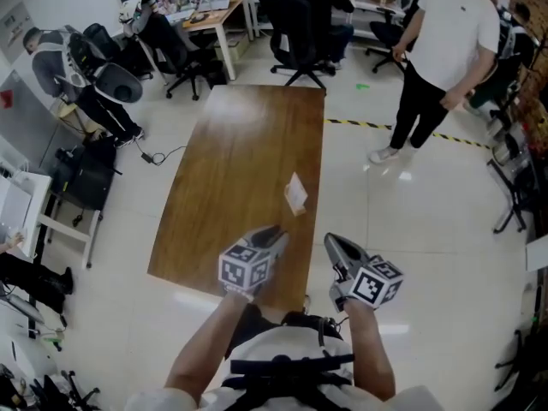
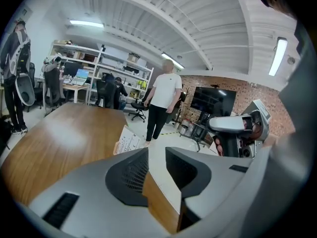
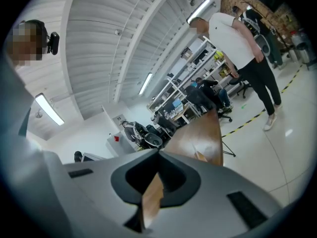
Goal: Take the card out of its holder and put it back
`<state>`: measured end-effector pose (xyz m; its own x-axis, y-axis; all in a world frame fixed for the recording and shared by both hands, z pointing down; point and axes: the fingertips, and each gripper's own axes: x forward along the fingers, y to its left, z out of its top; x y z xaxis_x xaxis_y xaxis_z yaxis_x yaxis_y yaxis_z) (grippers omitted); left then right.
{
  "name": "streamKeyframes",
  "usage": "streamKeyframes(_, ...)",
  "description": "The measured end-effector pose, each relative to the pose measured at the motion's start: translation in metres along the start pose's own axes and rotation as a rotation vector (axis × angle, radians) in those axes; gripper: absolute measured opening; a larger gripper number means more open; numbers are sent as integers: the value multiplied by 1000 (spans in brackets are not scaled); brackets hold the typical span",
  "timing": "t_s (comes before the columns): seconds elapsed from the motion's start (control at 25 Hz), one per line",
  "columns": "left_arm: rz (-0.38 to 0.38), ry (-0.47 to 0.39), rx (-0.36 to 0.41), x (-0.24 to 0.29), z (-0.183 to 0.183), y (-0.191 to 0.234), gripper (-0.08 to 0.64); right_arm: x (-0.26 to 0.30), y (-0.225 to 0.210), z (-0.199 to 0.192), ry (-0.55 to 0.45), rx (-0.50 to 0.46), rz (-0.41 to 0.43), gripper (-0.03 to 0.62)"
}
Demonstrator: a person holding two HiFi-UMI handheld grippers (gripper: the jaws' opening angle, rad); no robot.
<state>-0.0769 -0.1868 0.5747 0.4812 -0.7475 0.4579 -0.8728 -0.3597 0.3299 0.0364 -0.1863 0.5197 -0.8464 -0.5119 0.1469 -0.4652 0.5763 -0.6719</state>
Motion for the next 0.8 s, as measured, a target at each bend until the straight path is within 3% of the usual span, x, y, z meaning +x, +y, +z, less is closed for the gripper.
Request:
streamKeyframes(0.12, -14, 19, 27, 15, 3, 7, 170, 1, -3, 4, -12, 1, -15, 9)
streamKeyframes(0.28, -27, 64, 75, 42, 6, 18, 340, 1, -10, 7, -28, 5, -39, 9)
streamKeyframes(0.44, -50, 117, 120, 71, 4, 33, 454, 2, -19, 4, -30, 21, -76, 9)
streamKeyframes(0.8, -93, 178, 205, 124, -9, 54, 545, 10, -32, 1, -39, 45, -133, 9)
